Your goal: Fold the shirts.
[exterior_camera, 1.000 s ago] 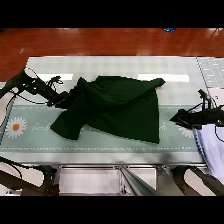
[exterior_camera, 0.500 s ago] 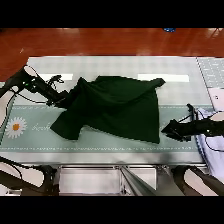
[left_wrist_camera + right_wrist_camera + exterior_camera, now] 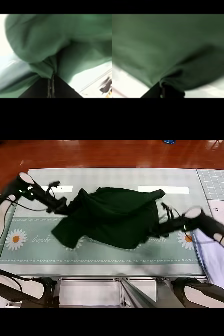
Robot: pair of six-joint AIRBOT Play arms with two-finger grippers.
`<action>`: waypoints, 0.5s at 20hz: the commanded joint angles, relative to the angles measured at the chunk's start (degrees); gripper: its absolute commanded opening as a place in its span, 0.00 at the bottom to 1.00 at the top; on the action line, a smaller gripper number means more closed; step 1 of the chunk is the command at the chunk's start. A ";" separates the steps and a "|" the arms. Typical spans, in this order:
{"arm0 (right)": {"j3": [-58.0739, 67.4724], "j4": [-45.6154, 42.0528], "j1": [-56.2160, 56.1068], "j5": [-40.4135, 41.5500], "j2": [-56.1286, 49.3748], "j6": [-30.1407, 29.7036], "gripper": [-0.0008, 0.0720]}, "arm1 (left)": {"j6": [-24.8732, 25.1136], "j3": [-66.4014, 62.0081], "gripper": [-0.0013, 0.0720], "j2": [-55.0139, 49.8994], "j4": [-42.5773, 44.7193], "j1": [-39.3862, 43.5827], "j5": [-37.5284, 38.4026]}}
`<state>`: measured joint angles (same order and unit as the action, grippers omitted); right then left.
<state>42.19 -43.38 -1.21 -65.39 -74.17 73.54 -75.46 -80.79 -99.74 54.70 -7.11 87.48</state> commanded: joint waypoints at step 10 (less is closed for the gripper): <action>75.30 -17.97 1.51 -7.85 8.15 8.33 0.04 | -5.97 -36.74 0.04 28.68 -8.94 -4.39 -23.91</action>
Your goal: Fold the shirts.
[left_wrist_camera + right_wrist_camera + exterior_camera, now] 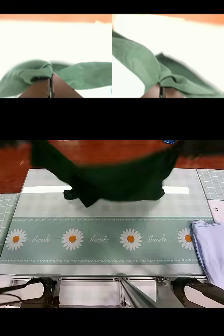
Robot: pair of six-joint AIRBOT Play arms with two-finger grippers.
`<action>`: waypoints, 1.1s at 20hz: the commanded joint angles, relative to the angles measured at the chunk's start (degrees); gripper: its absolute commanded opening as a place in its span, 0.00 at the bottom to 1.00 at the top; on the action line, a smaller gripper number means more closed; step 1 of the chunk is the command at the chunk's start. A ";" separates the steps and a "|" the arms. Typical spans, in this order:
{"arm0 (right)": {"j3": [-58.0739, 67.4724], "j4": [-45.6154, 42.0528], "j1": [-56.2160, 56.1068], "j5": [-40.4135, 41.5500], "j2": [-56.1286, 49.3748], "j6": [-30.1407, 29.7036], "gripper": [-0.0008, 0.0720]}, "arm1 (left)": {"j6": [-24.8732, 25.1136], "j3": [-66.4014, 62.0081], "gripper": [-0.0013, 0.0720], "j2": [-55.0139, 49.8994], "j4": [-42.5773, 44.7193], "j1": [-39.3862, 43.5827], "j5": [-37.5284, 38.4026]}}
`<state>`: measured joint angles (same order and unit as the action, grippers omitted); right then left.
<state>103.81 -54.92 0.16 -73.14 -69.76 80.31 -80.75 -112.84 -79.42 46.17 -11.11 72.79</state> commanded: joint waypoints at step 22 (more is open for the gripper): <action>-26.16 -8.20 0.13 -1.77 28.74 3.23 0.04 | -2.36 27.17 0.04 32.41 14.25 -0.26 5.33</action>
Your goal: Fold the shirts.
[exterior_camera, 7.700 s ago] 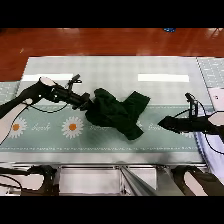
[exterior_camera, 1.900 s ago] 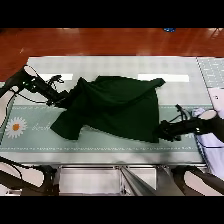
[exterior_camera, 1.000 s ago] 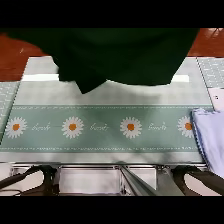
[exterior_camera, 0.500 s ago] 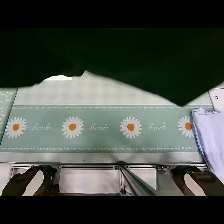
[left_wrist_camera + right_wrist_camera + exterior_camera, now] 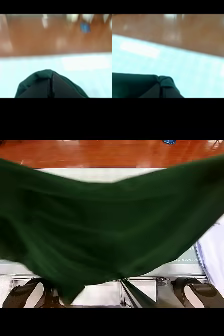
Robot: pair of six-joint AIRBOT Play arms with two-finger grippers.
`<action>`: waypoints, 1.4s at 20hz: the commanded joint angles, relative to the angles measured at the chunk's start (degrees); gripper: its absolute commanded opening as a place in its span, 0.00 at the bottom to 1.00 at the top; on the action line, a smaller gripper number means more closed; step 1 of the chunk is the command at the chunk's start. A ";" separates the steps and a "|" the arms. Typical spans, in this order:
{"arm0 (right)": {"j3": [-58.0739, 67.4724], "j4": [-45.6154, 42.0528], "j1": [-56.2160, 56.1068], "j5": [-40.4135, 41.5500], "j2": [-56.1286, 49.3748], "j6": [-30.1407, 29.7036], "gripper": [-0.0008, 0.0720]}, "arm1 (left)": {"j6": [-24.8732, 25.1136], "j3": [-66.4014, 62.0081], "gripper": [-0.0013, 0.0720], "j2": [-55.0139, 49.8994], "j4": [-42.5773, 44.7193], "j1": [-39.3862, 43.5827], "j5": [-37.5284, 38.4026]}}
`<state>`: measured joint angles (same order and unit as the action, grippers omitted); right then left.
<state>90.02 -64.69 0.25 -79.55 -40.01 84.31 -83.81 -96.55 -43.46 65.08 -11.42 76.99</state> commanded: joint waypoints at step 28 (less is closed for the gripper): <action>-23.04 1.36 29.22 8.33 -40.48 -4.87 0.57 | 0.90 13.99 0.71 -47.52 -4.04 -13.00 12.26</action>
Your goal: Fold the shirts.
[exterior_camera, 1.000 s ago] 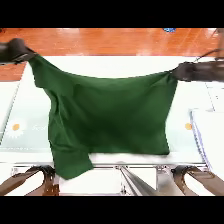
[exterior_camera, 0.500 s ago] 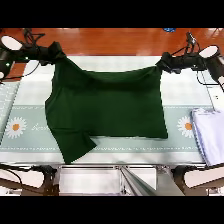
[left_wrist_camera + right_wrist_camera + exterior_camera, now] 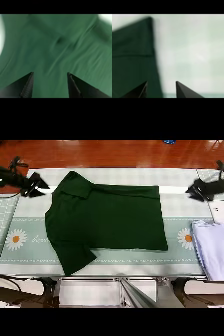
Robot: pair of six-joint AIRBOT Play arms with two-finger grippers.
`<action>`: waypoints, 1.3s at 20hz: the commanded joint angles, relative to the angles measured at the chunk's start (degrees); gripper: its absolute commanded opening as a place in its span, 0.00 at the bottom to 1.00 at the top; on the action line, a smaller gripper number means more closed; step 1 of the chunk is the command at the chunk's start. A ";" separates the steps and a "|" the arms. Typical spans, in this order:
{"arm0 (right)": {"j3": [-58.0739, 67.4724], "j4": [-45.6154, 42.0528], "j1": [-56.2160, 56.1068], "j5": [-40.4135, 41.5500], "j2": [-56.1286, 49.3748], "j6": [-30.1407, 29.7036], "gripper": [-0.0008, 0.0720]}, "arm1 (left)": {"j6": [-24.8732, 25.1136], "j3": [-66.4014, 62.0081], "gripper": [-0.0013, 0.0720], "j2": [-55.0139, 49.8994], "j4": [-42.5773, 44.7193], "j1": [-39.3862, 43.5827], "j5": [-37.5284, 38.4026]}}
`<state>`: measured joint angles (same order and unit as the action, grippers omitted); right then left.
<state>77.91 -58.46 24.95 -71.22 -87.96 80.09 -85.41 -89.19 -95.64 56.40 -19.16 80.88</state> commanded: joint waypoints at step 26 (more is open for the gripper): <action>-49.59 -5.84 10.93 -1.11 36.76 -0.24 0.57 | 10.01 48.09 0.04 16.44 -3.15 -5.90 -11.21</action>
<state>29.82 -58.06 33.93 -67.64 -51.24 75.24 -75.64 -39.75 -79.13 53.84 -26.39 68.25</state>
